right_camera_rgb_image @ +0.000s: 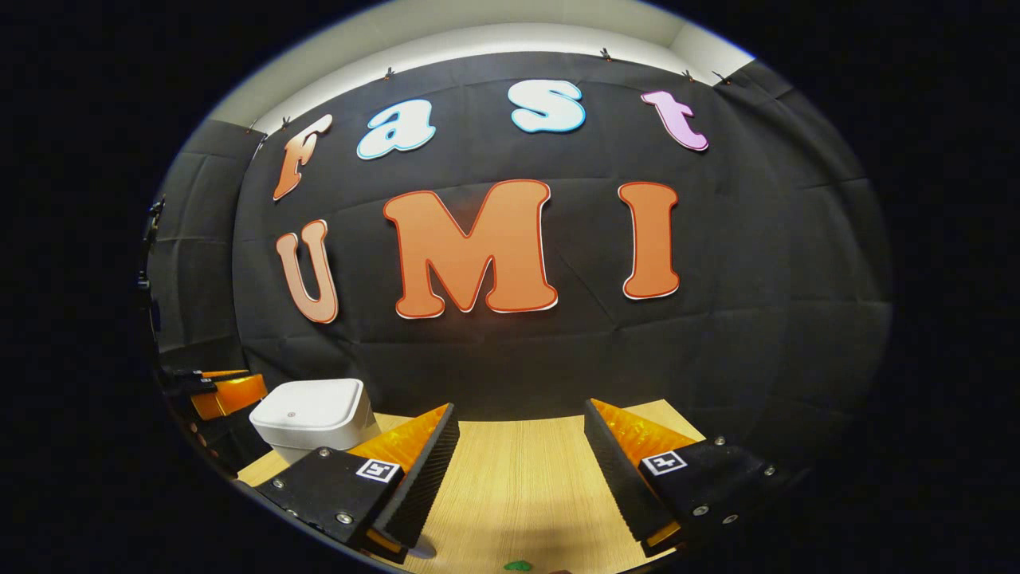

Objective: Press the lid of the desktop garbage bin to open it, pick up the crumpled paper on the desktop and throw it into the bin, then pick up the pop can on the desktop and drop it into the bin, and finally close the garbage bin lid.

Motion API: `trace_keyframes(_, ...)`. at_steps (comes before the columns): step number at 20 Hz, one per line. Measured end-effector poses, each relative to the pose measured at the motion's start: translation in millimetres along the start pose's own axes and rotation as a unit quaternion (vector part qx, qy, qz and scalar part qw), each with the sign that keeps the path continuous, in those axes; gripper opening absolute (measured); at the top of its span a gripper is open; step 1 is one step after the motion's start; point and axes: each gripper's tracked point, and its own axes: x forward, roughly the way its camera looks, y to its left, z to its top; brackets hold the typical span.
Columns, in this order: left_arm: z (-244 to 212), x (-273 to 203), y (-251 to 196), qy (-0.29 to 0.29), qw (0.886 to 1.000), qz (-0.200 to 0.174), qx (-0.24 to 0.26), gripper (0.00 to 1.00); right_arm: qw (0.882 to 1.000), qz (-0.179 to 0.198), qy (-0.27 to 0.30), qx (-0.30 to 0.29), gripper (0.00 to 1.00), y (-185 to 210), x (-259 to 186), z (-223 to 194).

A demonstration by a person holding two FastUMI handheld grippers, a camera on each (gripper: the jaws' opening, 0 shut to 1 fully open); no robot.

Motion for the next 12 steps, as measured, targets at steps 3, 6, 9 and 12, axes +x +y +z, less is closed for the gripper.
trace_keyframes(3,-3,-1,10,0.009,1.0,0.021,-0.008,0.03,1.0,0.0,0.005,0.002,0.94,-1,0,-1)
trace_keyframes(6,-10,-1,10,0.021,0.999,0.017,-0.021,0.0,1.0,-0.002,0.006,-0.001,0.94,-3,-2,-3)
trace_keyframes(9,-6,-1,19,0.026,0.999,0.03,-0.006,0.0,1.0,-0.003,0.007,-0.001,0.94,-6,-2,-3)
trace_keyframes(12,15,0,25,0.025,0.999,0.023,0.008,0.0,1.0,-0.004,0.007,0.0,0.94,-8,-3,-2)
